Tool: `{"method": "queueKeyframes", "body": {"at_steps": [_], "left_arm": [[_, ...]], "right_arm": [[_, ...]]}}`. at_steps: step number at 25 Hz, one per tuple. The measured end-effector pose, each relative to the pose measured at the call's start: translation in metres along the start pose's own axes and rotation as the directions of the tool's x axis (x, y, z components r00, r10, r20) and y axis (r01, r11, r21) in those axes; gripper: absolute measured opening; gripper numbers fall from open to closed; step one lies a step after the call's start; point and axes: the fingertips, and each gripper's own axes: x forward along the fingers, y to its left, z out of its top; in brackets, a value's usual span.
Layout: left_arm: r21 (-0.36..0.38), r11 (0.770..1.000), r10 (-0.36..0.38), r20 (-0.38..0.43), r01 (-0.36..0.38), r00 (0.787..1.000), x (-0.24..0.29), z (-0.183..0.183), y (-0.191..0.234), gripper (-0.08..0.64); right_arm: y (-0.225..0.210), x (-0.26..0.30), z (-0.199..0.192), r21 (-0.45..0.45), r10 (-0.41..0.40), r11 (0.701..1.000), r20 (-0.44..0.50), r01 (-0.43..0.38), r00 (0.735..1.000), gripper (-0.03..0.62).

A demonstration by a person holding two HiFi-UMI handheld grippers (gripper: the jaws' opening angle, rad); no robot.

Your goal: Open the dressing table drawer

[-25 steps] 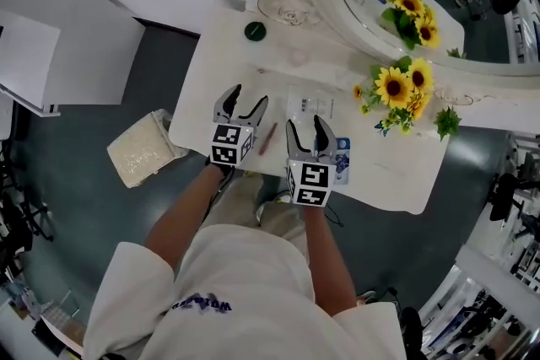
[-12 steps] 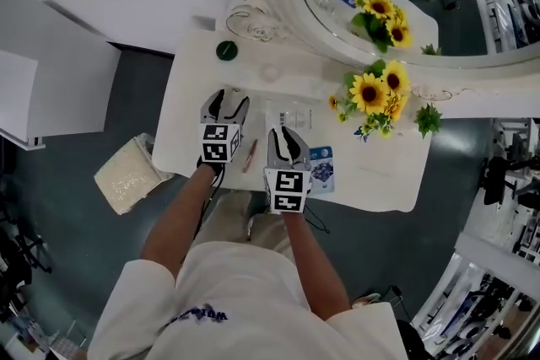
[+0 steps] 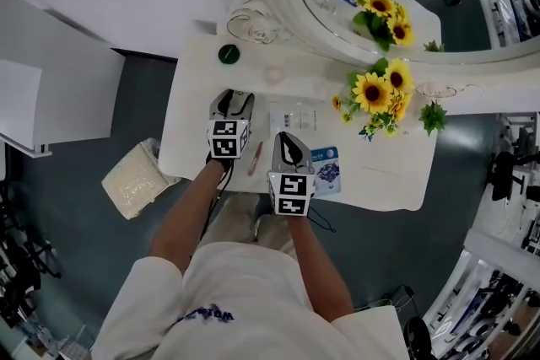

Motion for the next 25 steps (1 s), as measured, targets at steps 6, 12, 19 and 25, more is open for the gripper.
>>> {"method": "queueKeyframes", "body": {"at_steps": [6,12,19,25], "left_arm": [[-0.031,0.998,0.059,0.004,-0.059,0.998,0.002,0.001,0.008,0.129],[0.0,0.999,0.047,-0.004,-0.047,0.999,0.003,0.001,0.005,0.109],[-0.017,1.0,0.004,-0.034,-0.004,0.999,0.003,0.002,0.007,0.098],[-0.075,0.997,0.018,-0.089,-0.025,0.996,0.0,-0.008,0.005,0.098]], "right_arm": [[-0.001,-0.003,-0.007,0.023,-0.007,1.0,-0.003,0.007,1.0,0.018],[-0.003,-0.006,-0.008,0.039,-0.017,0.999,-0.007,0.017,1.0,0.018],[-0.001,-0.005,-0.015,0.077,-0.03,0.997,-0.014,0.031,0.999,0.018],[0.0,-0.012,-0.018,0.075,-0.033,0.997,-0.016,0.034,0.999,0.018]]}}
